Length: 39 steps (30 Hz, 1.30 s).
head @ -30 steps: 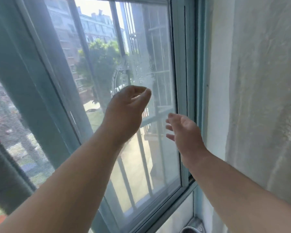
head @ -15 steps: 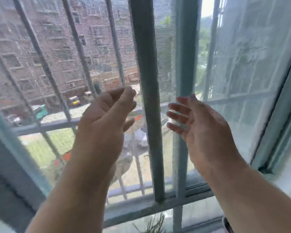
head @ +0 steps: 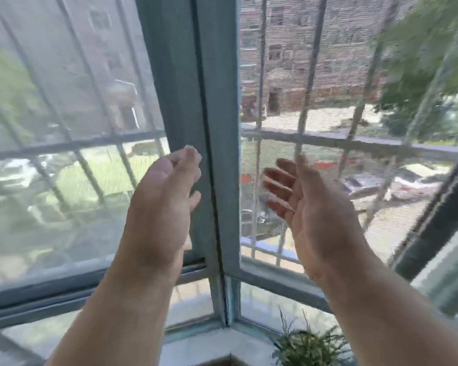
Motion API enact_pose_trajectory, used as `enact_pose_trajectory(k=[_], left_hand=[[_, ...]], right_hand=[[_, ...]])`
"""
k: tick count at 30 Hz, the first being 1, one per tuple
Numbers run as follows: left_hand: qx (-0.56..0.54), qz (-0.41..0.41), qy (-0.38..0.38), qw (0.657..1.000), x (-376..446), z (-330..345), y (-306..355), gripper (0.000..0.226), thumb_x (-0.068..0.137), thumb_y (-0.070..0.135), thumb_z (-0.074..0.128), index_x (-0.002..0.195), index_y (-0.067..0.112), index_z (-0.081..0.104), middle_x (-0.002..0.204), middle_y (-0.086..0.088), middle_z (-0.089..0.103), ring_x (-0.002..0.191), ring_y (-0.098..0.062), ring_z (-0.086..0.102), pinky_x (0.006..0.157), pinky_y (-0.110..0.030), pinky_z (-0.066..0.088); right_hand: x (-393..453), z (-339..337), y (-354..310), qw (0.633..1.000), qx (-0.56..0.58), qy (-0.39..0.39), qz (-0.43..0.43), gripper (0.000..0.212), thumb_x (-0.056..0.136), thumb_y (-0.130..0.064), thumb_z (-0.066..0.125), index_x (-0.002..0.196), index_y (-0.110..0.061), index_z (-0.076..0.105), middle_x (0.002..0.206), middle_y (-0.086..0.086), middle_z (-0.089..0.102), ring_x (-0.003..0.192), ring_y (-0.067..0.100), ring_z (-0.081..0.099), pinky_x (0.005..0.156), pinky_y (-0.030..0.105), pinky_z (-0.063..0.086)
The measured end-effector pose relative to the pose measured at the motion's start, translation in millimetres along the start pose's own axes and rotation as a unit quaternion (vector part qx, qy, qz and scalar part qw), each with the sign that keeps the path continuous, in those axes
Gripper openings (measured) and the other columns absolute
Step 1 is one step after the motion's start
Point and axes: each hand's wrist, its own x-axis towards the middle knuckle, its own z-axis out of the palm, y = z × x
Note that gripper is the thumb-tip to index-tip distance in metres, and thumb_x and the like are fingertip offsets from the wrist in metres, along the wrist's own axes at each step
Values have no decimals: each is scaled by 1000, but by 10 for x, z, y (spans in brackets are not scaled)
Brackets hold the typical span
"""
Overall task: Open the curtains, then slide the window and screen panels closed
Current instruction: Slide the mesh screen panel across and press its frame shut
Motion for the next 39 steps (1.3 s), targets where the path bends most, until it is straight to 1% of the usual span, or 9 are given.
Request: enact_pose_trajectory(k=[5,8,14,19,22,25,30,36,39], left_hand=[[-9,3,129,992,-50,-712,-54,63,75,71,77,126,33,76,131,17,80,131,-7,70,115,-47,48],[-9,-5,191,982,-103,-1018,-117,57,81,72,75,128,39,74,131,22,78,131,-4,68,120,-48,45],[39,-9,304,952,-286,-1442,-147,59,77,89,70,127,56,73,133,33,73,132,-3,64,119,-50,45],[73,21,395,916,-625,-1717,-134,72,69,96,69,129,57,71,134,34,71,135,0,63,120,-49,46],[87,9,417,904,-845,-1879,-107,74,56,103,70,120,66,71,131,34,72,128,-2,67,116,-49,52],[105,3,426,899,-1006,-2096,-49,64,61,102,69,115,68,71,128,33,74,121,1,72,114,-49,54],[112,-3,440,891,-1200,-2595,56,63,64,97,75,113,58,77,122,22,80,115,1,75,110,-49,58],[79,15,476,876,-1135,-3452,202,88,55,98,76,124,43,74,120,22,81,115,-1,76,107,-47,60],[65,19,476,877,-954,-3971,333,73,67,87,74,124,42,74,119,21,81,114,-1,76,107,-47,60]], right_hand=[[198,675,446,993,-20,-92,64,58,95,-67,56,132,-28,75,131,-7,83,125,9,77,114,44,55],[292,995,672,982,-25,-158,99,62,95,-77,56,133,-31,74,132,-10,82,124,5,76,112,39,55],[457,1591,985,953,-6,-242,183,73,99,-82,38,131,-27,75,131,-5,83,127,14,76,113,43,53],[326,1917,1171,924,13,-319,210,83,90,-86,39,136,-27,75,133,-6,83,121,11,79,112,45,55],[174,2158,1291,902,7,-354,246,81,88,-83,42,135,-26,74,134,-2,82,122,17,77,111,49,57],[-14,2412,1384,881,-21,-395,260,66,104,-74,39,132,-25,74,134,1,81,117,19,78,111,52,57],[-148,2814,1522,874,-11,-428,231,66,84,-65,67,128,-16,78,120,5,87,110,23,84,101,53,62],[-202,3660,1785,873,-20,-426,236,51,110,-53,55,130,-12,77,123,8,86,112,26,84,107,58,60],[-328,4181,1890,872,-20,-431,230,49,114,-51,51,131,-13,77,123,6,86,115,25,83,110,57,59]])
